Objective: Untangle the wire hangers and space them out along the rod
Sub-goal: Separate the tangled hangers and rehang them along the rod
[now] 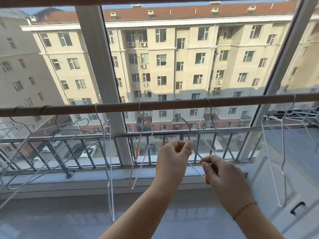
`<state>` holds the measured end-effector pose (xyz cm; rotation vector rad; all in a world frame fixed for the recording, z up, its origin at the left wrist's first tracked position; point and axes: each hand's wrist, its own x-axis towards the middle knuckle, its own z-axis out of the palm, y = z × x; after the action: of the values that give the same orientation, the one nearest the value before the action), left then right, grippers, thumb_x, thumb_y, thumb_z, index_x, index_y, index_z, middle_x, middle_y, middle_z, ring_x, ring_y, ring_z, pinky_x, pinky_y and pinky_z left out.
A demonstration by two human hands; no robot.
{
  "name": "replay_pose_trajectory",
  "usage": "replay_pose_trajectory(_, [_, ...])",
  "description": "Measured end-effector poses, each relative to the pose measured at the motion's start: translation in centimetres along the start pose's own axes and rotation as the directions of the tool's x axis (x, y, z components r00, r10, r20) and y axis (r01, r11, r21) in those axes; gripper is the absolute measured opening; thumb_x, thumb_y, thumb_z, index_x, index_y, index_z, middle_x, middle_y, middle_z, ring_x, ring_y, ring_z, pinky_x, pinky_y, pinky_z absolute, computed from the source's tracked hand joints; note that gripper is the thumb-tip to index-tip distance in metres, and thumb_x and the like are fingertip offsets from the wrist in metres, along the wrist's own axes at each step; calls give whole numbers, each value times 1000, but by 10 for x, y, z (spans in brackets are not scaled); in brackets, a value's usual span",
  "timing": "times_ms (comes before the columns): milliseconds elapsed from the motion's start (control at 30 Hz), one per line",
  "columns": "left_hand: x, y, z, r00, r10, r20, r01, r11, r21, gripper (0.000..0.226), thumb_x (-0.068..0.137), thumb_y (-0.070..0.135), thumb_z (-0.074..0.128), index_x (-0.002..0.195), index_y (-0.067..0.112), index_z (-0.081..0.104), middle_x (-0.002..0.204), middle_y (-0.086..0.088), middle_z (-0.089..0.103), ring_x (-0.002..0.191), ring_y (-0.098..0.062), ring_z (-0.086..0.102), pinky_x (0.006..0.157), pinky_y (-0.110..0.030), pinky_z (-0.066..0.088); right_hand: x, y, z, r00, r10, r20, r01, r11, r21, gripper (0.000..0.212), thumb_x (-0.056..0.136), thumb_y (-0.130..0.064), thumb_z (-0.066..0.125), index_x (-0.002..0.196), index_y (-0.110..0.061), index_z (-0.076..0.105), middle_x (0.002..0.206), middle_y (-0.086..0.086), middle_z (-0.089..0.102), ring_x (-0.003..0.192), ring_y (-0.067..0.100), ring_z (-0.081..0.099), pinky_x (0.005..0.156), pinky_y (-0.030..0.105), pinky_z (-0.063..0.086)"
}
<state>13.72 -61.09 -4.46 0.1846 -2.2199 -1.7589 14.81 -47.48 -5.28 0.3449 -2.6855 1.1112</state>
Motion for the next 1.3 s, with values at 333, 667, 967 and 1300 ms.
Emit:
replay_pose_trajectory(333, [15,26,10,998,7,70,2,991,-133,10,83,13,65,90,17,70,87,-3,72,83,-16,65,88,-37,54,24,-8,-8,998,61,-15,-55,962,267,17,91,-16,48,85,-24,62,49,-1,59,45,5,54,56,34,52])
replay_pose_trajectory(667, [25,28,15,972,-24,234,36,998,-46,33,89,17,58,122,15,59,105,0,66,97,-10,60,88,-21,45,60,-8,1,991,124,56,-135,949,284,22,92,-21,47,79,-16,63,51,3,64,49,16,63,60,40,56])
replay_pose_trajectory(967, [17,28,-3,997,60,50,-57,996,-62,30,90,11,55,120,13,60,110,-1,67,94,-6,61,75,-7,46,64,-10,2,983,154,97,-180,907,380,22,94,-15,43,80,-13,60,52,11,65,49,25,62,50,36,56])
replay_pose_trajectory(1300, [5,12,-67,889,53,-454,-128,982,-136,28,91,6,48,113,14,64,104,1,67,101,-10,62,87,-17,46,39,-21,0,989,-96,-110,106,991,81,46,90,-19,52,133,-9,42,133,9,50,123,24,47,102,30,37])
